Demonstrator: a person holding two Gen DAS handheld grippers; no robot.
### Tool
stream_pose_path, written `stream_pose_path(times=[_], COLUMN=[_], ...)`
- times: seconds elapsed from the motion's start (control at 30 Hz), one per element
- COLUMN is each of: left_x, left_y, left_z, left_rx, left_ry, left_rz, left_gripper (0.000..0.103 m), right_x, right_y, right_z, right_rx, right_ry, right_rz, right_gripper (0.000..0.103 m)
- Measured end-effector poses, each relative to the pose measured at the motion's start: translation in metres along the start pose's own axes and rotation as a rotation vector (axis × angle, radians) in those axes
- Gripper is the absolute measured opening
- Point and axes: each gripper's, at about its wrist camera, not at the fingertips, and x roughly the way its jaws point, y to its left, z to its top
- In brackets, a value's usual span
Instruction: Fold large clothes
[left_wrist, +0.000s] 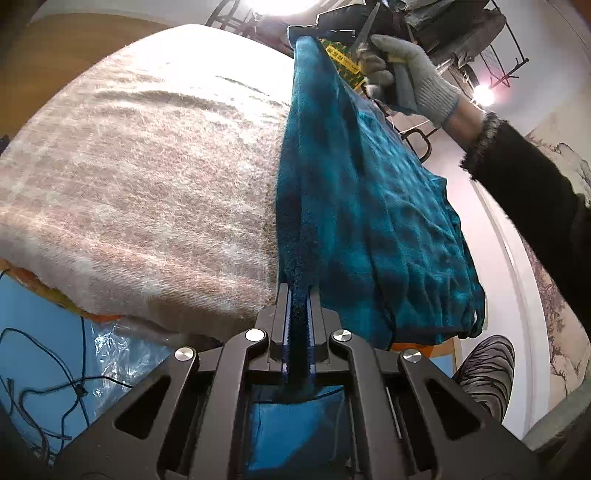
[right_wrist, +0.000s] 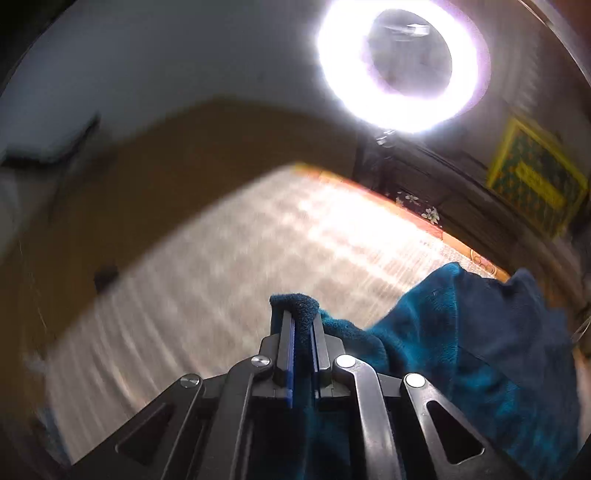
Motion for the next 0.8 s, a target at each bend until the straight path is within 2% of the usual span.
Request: stream_pose_path(times=[0.03, 0.17, 0.3, 0.37, 0.4, 0.47, 0.57, 0.63, 0.7, 0.8], left_x=[0.000, 0.006, 0.009, 0.008, 0.009, 0.012, 0.016, 0.019, 0.020, 0.020], left_y=[0.001, -0.002, -0.006, -0.003, -0.003, 0.001, 0.005, 0.008, 0.009, 0.009], left_z=[0.000, 0.000, 0.001, 0.001, 0.000, 0.000, -0.002, -0.004, -0.004, -0.004], left_rx=[-0.001, 0.007, 0.010, -0.011, -0.022, -0.038, -0.054, -0.077, -0.081, -0.079], left_ry=[0.000, 0.018, 0.017, 0.014, 0.014, 0.031, 0.045, 0.059, 0.063, 0.066], left_rz=[0.008, 0.038, 0.048, 0.044, 0.039, 0.043, 0.048, 0.036, 0.030, 0.023], left_gripper=[0.004, 0.004, 0.005, 0.006, 0.007, 0.012, 0.015, 0.015, 0.015, 0.012], right_x=[0.003, 0.046, 0.067, 0.058, 0.048, 0.024, 0.002, -0.003, 0.005, 0.021], right_y=[-0.003, 0.011, 0.006, -0.005, -0.011, -0.016, -0.017, -0.008, 0.002, 0.015], right_z=[0.003, -0.014, -0.020, -0.017, -0.014, -0.009, -0.006, -0.008, -0.010, -0.018], right_rx=[0.020, -0.031, 0.034, 0.094, 0.118, 0.124, 0.152, 0.132, 0.123, 0.129], right_ry=[-0.002, 0.066, 0.099, 0.108, 0.086, 0.042, 0.060, 0.092, 0.147, 0.219], right_rz=[0.017, -0.043, 0.005, 0.058, 0.073, 0.068, 0.099, 0.106, 0.075, 0.055], right_gripper=[0.004, 0.004, 0.007, 0.019, 0.029, 0.032, 0.040, 0.056, 0.061, 0.061])
